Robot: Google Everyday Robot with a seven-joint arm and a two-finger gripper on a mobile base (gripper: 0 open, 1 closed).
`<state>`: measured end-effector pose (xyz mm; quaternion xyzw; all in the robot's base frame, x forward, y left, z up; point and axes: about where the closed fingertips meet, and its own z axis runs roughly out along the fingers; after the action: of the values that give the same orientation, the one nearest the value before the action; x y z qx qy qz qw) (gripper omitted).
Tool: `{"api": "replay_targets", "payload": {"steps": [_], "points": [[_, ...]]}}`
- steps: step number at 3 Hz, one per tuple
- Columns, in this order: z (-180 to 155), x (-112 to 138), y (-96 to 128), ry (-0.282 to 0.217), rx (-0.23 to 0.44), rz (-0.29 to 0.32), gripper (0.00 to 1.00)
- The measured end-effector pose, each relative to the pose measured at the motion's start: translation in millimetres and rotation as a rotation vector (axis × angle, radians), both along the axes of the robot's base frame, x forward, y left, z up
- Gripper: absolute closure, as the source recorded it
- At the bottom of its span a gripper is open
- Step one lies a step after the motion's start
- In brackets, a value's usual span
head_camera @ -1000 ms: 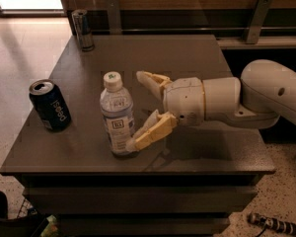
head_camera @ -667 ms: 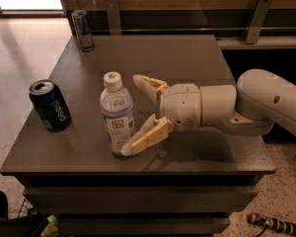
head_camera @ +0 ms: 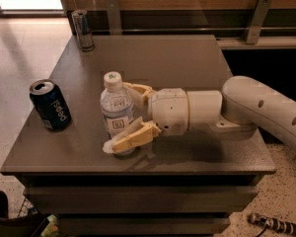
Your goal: Move blue plastic bottle near redbull can
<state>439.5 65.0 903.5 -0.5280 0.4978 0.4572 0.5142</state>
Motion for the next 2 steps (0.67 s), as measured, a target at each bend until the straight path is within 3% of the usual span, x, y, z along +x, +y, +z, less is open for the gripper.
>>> {"api": "replay_targets", "payload": {"steps": [2], "points": [[2.1,-2.6,4.0,-0.004,-0.003,0.008,0.78]]}}
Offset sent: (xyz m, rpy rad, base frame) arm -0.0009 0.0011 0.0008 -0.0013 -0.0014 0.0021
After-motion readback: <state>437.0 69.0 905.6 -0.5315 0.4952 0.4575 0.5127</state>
